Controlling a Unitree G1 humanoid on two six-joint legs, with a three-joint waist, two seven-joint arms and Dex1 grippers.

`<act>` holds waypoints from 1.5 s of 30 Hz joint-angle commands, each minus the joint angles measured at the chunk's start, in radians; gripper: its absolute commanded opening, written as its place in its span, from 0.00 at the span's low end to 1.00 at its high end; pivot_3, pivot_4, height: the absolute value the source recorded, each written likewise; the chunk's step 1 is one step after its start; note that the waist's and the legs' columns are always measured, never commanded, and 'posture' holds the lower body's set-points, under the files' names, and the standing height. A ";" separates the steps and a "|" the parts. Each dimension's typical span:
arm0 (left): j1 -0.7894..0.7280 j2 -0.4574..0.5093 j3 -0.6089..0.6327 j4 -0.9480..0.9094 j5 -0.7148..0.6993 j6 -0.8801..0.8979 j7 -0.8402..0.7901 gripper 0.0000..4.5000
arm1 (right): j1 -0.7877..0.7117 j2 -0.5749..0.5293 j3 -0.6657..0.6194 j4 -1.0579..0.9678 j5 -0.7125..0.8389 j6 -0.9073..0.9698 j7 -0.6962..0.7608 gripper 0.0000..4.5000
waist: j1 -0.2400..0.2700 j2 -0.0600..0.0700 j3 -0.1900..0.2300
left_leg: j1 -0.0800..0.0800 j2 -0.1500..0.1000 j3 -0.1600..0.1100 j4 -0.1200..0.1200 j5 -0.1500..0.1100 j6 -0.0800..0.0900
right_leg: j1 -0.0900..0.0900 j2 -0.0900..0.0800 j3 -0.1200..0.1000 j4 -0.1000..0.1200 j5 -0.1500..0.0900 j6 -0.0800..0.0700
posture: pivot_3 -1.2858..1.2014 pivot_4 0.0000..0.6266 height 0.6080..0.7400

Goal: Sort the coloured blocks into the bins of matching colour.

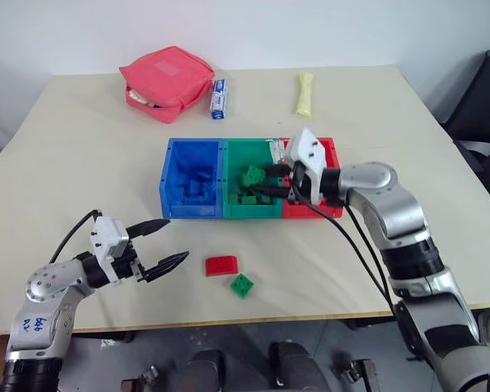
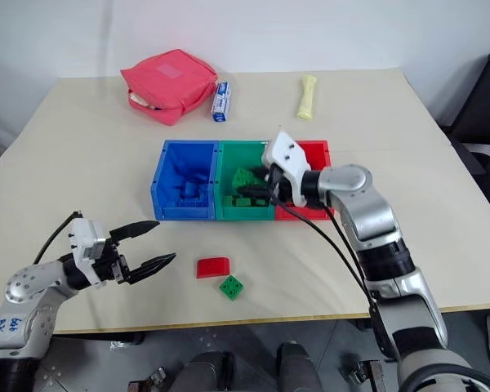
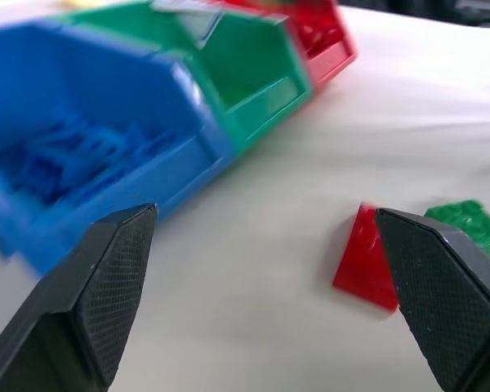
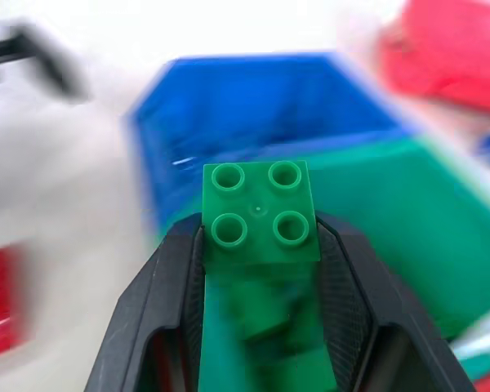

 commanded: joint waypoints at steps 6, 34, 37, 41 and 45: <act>0.002 0.012 0.079 0.006 -0.011 -0.039 0.026 1.00 | -0.074 0.042 -0.027 0.138 -0.032 -0.093 -0.050 0.71 | 0.003 0.000 0.000 | -0.001 -0.001 0.000 0.001 0.000 0.001 | 0.000 -0.001 0.000 0.001 0.000 0.000 | 0.52 0.24 1.00; -0.232 0.064 -0.238 0.125 0.109 -0.144 -0.266 1.00 | 0.659 -0.367 -0.237 -0.252 0.173 -0.345 0.315 1.00 | 0.003 0.000 0.000 | 0.002 0.001 0.003 0.000 0.000 0.001 | 0.004 0.001 0.002 -0.004 0.000 0.000 | 0.52 0.24 1.00; -0.231 0.072 -0.224 0.144 0.104 -0.154 -0.275 1.00 | 0.618 -0.354 -0.151 -0.360 0.191 -0.237 0.317 1.00 | 0.005 0.000 0.000 | 0.002 0.001 0.003 0.001 0.000 0.001 | 0.004 0.001 0.002 -0.004 0.000 0.000 | 0.52 0.24 1.00; -0.189 0.099 -0.190 0.138 0.092 -0.154 -0.284 1.00 | 0.539 -0.288 0.004 -0.462 0.179 -0.067 0.264 1.00 | 0.004 0.000 0.000 | 0.001 0.001 0.002 0.001 0.000 0.001 | 0.004 0.001 0.002 -0.004 0.000 0.000 | 0.52 0.24 1.00; -0.126 0.127 -0.158 0.122 0.088 -0.149 -0.280 1.00 | 0.480 -0.203 0.141 -0.423 0.095 -0.028 0.212 1.00 | 0.005 0.000 0.000 | 0.001 0.001 0.001 0.000 0.000 0.001 | 0.003 0.000 0.001 -0.005 0.000 0.000 | 0.52 0.24 1.00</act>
